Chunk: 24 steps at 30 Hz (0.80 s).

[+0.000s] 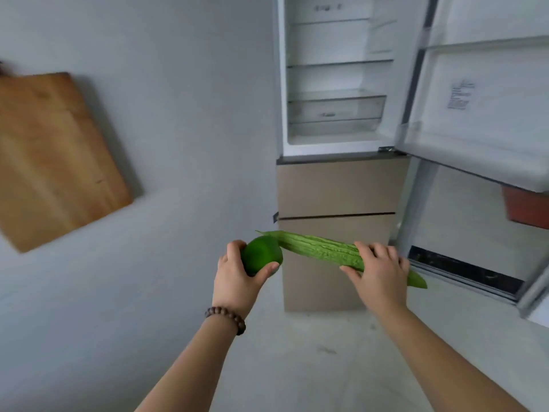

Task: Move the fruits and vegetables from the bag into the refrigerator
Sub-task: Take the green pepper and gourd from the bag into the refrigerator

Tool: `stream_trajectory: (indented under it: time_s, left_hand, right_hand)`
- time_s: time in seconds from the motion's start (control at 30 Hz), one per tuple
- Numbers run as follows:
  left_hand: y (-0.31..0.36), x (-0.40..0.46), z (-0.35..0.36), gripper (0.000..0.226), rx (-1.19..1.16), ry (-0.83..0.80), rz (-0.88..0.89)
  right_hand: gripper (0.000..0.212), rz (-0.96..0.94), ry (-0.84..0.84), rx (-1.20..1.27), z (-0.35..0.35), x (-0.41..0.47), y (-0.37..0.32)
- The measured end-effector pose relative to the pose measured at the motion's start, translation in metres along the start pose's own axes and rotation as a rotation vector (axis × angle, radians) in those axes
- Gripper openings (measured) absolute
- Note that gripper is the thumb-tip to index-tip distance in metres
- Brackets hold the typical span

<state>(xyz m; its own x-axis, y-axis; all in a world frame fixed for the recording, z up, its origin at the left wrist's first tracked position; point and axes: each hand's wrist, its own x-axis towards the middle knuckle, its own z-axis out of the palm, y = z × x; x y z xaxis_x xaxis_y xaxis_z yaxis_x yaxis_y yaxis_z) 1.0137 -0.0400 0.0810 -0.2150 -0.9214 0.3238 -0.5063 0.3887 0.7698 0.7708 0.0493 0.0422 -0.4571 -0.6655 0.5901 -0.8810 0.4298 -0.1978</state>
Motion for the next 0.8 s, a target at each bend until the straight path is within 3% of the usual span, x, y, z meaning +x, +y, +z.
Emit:
stream_trajectory:
  time_s: [0.4,0.8]
  left_hand:
    - [0.052,0.172,0.151,0.066,-0.088,-0.284,0.262]
    - [0.164,0.313,0.309,0.065,-0.217,-0.269,0.396]
  right_hand:
    - [0.053,0.275,0.172,-0.172,0.012,0.136,0.102]
    - [0.050,0.310,0.308,-0.261,-0.002,0.302,0.237]
